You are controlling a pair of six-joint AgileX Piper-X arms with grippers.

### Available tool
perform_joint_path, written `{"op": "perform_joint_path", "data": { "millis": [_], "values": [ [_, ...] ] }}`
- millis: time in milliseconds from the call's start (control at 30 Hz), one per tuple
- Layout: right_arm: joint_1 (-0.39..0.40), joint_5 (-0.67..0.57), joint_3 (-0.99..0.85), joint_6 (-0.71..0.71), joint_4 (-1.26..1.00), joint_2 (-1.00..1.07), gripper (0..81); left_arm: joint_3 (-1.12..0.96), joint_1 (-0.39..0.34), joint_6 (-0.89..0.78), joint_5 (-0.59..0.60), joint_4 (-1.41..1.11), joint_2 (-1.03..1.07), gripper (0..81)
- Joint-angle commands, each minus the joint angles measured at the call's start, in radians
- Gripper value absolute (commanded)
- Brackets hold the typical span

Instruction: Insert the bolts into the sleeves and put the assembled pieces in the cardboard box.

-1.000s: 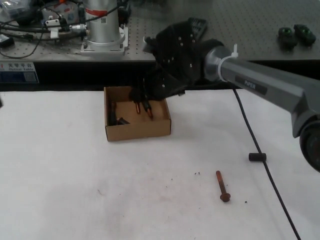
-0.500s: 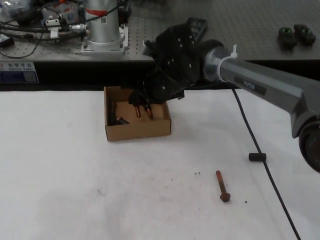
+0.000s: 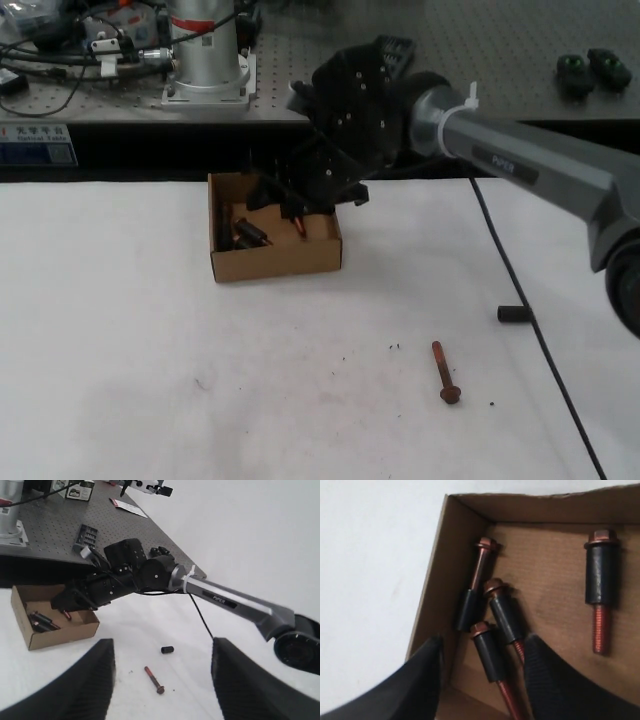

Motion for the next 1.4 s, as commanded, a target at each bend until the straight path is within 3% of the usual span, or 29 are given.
{"op": "perform_joint_path", "data": {
  "millis": [0,133,333,433,633,833,1067,1233,1367],
  "values": [
    [-0.007,-0.020,-0.019,-0.163,0.073,-0.111,35.8,-0.012,0.002,0.265,0.031,-0.008,0.010,41.9],
    [-0.010,0.083,-0.013,-0.355,0.278,-0.263,35.8,-0.012,0.002,0.473,0.048,-0.011,0.108,41.9],
    [-0.033,0.149,0.157,-0.399,0.288,-0.524,35.8,-0.044,0.002,0.645,0.075,-0.106,0.410,41.9],
    [-0.040,0.150,0.347,-0.400,0.211,-0.659,35.8,-0.088,0.002,0.696,0.095,-0.208,0.559,41.9],
    [-0.042,0.152,0.810,-0.350,-0.090,-0.936,35.8,-0.224,0.002,0.877,0.239,-0.276,0.804,41.9],
    [-0.042,0.145,1.208,-0.225,-0.339,-1.181,35.8,-0.312,0.002,1.059,0.271,-0.276,0.966,41.9],
    [-0.042,0.145,1.480,-0.103,-0.461,-1.307,35.8,-0.367,-0.018,1.298,0.286,-0.276,1.128,41.9],
    [-0.039,0.143,1.588,-0.094,-0.469,-1.396,33.2,-0.390,-0.064,1.471,0.252,-0.259,1.224,41.9],
    [-0.039,0.150,1.654,-0.082,-0.469,-1.509,29.2,-0.420,-0.099,1.620,0.183,-0.250,1.304,35.4]
  ]
}}
